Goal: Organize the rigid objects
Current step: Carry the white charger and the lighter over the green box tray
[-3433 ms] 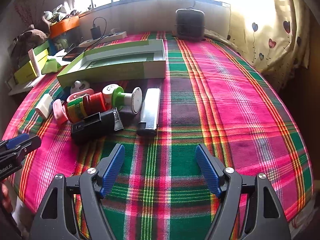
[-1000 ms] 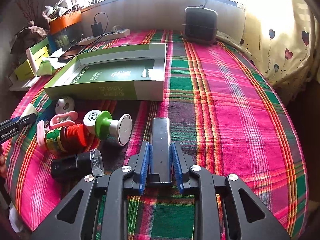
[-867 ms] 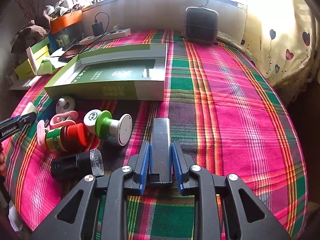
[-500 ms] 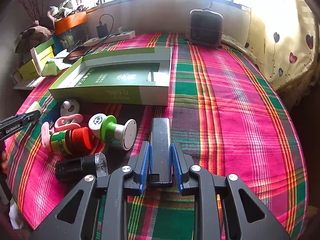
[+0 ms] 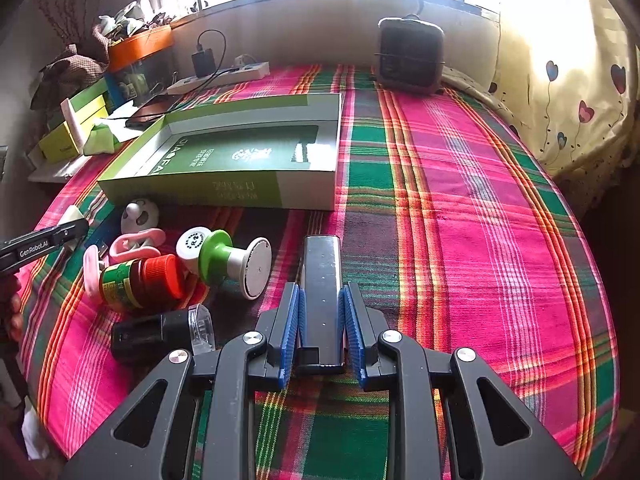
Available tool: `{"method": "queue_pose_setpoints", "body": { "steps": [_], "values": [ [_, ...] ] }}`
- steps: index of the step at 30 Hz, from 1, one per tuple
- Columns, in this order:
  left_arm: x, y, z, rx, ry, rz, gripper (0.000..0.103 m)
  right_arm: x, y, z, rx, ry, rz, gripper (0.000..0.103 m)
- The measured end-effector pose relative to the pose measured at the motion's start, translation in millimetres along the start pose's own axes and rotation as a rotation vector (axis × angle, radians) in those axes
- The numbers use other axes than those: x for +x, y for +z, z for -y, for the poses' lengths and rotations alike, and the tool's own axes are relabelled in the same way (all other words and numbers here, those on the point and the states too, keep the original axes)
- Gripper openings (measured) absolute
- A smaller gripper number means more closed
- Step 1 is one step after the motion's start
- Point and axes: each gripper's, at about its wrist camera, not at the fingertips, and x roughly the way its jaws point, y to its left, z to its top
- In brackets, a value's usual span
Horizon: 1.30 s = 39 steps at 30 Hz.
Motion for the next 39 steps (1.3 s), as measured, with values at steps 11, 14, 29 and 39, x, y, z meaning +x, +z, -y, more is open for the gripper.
{"method": "queue_pose_setpoints", "body": {
  "steps": [11, 14, 29, 39],
  "values": [
    [-2.1, 3.0, -1.4, 0.01, -0.006, 0.012, 0.019, 0.9, 0.8, -0.1, 0.004, 0.0, -0.002, 0.024],
    [-8.9, 4.5, -3.1, 0.007, -0.009, 0.028, 0.019, 0.5, 1.5, 0.1, 0.004, 0.001, 0.001, 0.024],
    [-41.3, 36.0, 17.1, 0.053, -0.088, 0.099, 0.019, -22.0, 29.9, 5.4, -0.002, 0.018, 0.066, 0.024],
    [-23.9, 65.6, 42.2, 0.092, -0.156, 0.066, 0.019, -18.6, 69.7, 4.0, -0.025, 0.052, 0.086, 0.024]
  ]
}}
